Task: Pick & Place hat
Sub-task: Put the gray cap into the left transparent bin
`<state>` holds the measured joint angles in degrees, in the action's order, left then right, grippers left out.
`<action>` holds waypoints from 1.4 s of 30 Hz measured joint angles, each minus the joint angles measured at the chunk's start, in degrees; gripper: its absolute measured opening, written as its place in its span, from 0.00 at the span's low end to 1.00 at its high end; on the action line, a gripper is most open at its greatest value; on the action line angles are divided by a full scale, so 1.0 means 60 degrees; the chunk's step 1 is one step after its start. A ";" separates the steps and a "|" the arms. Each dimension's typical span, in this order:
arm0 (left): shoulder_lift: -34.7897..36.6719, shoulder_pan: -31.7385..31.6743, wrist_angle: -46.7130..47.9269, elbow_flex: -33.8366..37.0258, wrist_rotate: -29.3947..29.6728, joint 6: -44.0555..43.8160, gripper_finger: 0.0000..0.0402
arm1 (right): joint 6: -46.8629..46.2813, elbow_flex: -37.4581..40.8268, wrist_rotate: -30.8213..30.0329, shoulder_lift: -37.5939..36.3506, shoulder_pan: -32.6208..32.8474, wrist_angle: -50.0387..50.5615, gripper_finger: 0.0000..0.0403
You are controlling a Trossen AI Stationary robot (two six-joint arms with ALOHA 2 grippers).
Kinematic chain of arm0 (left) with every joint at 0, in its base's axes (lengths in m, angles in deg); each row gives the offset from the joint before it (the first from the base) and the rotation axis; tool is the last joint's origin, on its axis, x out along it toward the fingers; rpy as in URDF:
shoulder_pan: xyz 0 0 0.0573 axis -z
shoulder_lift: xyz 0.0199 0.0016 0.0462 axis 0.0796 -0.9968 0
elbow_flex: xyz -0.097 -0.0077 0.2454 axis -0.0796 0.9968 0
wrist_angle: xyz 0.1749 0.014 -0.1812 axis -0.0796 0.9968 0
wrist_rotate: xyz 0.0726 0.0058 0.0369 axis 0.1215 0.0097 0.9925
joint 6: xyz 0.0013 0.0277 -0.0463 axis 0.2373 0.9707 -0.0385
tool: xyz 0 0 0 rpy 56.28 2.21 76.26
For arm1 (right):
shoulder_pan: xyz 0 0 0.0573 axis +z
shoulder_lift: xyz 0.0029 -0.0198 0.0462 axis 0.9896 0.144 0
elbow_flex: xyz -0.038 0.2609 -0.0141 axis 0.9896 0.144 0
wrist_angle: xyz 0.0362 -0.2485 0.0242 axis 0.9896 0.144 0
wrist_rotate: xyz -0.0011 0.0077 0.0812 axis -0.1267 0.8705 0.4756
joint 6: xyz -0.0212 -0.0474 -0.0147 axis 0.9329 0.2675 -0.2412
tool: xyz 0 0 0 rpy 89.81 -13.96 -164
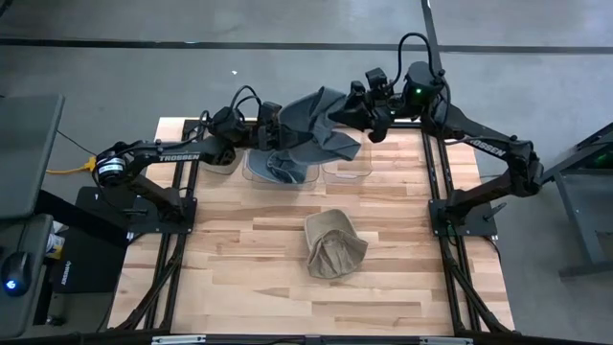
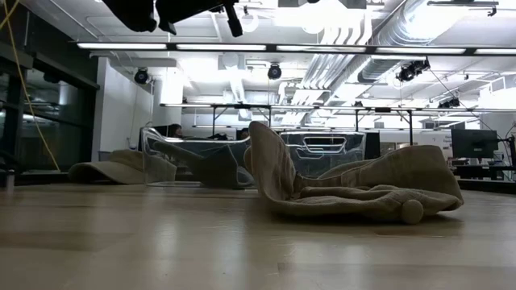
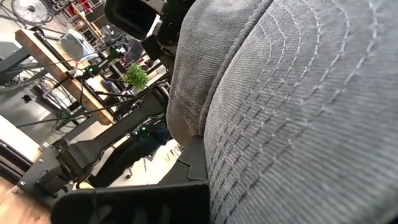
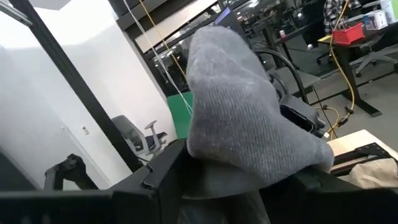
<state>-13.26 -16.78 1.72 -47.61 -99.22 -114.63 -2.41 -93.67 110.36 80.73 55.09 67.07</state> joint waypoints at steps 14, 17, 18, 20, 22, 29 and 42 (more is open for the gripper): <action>0.0000 0.0000 0.0033 0.0000 0.0069 -0.0033 0.00 | 0.0347 0.0000 0.0436 -0.0819 -0.0481 0.0987 0.43; 0.0000 0.0000 0.0037 0.0000 0.0217 -0.0070 0.00 | 0.0542 0.0000 0.0433 -0.1135 -0.0701 0.1306 0.43; 0.0000 0.0000 0.0045 0.0000 0.0289 -0.0073 0.00 | 0.0588 0.0000 0.0429 -0.1248 -0.0757 0.1379 0.43; 0.0000 0.0000 0.0104 0.0000 0.0465 -0.0080 0.00 | 0.0743 0.0000 0.0430 -0.1471 -0.0832 0.1437 0.43; 0.0000 0.0000 0.0269 0.0000 0.0658 -0.0098 0.00 | 0.1019 0.0000 0.0415 -0.1689 -0.0838 0.1446 0.43; -0.0004 -0.0004 0.0872 -0.0001 0.1146 -0.0208 0.00 | 0.2062 -0.0007 0.0416 -0.1970 -0.0413 0.1529 0.30; -0.0004 0.0000 0.1714 -0.0004 0.1697 -0.0235 0.00 | 0.4003 -0.0007 -0.0449 -0.1252 0.0734 0.1824 0.01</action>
<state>-13.28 -16.78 12.00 -47.64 -89.04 -116.03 21.61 -93.71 107.67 73.21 59.49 78.01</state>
